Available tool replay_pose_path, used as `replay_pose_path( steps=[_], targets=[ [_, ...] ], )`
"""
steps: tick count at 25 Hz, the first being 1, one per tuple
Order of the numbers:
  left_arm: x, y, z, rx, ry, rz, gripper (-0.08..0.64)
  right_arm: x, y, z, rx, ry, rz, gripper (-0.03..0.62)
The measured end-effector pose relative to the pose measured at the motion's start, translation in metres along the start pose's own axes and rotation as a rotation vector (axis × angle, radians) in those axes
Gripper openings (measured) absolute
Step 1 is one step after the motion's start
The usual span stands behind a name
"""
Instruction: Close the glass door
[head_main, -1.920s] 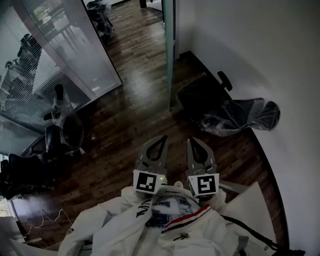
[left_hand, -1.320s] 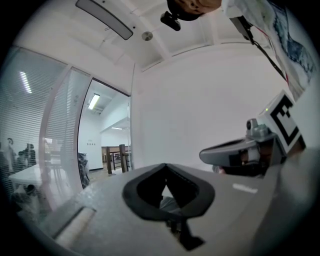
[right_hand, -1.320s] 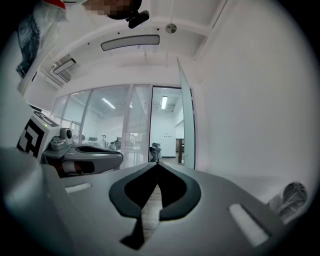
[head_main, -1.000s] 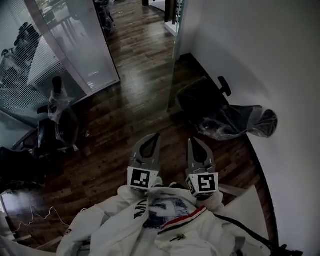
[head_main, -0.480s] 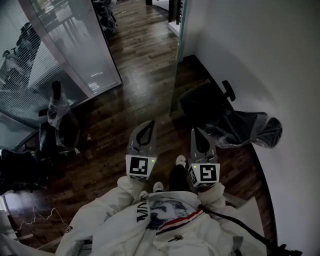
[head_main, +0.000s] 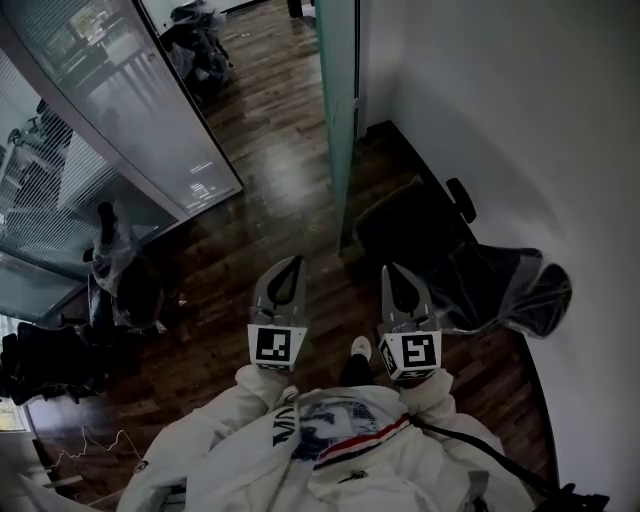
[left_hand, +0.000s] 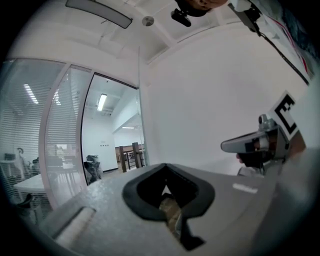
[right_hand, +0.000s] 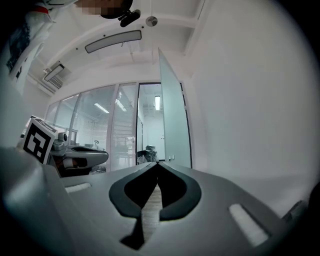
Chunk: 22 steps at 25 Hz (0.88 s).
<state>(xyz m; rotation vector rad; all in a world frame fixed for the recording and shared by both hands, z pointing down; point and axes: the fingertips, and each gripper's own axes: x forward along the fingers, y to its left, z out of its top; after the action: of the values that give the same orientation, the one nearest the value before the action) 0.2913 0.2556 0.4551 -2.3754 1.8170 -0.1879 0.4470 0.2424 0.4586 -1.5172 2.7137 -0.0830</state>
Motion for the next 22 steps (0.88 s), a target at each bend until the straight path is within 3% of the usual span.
replay_pose_path(
  steps=[10,22],
  targets=[
    [0.067,-0.005,-0.002,0.03,0.02,0.059,-0.005,0.053,-0.056,-0.006,0.034,-0.008,0.063,0.005],
    [0.094,0.063,-0.028,0.027,0.087,0.139,-0.005,0.145,-0.032,-0.018,0.05,0.018,0.154,0.005]
  ],
)
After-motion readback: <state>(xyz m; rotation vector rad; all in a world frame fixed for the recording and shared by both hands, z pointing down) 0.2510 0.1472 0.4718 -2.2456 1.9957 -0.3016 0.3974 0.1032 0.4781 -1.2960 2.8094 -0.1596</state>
